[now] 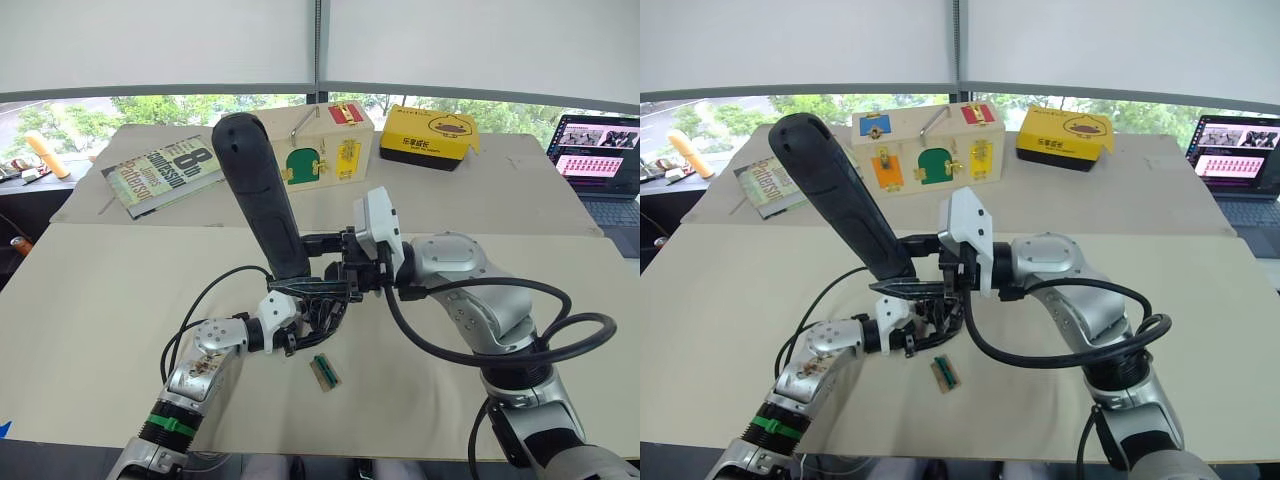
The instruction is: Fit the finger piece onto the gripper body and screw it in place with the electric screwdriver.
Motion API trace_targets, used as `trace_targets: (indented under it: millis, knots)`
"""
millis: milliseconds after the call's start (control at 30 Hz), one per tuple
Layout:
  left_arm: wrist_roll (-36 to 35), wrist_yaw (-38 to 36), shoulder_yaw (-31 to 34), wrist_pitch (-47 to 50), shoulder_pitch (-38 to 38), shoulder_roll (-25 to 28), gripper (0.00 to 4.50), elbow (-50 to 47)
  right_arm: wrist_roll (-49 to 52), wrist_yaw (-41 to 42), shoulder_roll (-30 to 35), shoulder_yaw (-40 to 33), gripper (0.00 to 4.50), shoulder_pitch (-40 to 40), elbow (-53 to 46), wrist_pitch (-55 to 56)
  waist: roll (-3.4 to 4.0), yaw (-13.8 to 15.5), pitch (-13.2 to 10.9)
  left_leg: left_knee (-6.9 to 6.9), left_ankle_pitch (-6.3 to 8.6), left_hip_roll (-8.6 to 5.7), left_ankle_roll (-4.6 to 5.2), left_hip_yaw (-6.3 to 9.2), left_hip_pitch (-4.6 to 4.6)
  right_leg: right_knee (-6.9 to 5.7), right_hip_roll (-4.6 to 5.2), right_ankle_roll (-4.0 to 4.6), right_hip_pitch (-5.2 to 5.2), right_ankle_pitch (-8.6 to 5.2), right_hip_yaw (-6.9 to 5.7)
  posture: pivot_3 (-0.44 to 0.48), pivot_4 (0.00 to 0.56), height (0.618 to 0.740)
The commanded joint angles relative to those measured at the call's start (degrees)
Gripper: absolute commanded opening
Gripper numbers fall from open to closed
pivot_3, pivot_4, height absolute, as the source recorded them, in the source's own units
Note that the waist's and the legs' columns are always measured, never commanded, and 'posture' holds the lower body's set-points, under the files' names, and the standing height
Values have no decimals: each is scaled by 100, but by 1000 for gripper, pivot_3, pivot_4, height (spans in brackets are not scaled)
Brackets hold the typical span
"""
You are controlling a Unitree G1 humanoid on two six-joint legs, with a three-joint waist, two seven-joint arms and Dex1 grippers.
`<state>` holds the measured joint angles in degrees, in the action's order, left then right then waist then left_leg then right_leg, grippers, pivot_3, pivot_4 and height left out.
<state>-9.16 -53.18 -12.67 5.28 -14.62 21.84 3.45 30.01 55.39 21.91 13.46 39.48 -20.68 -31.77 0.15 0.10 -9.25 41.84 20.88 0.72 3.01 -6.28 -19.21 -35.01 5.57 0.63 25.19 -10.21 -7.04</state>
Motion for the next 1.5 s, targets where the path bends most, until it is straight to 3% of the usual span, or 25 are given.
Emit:
trace_targets:
  millis: [33,1500]
  knots:
    - [79,7,-114,223,143,61,2306,188,20,38,-44,-71,1948,159,-196,254,0,0,0,0,0,0,0,0,0,0,0,0,0,0,0,0,150,740]
    - [62,14,-125,235,180,39,2306,175,389,36,-43,-332,1948,110,-352,2,0,-2,0,0,0,0,0,1,0,0,1,0,0,0,0,0,150,740]
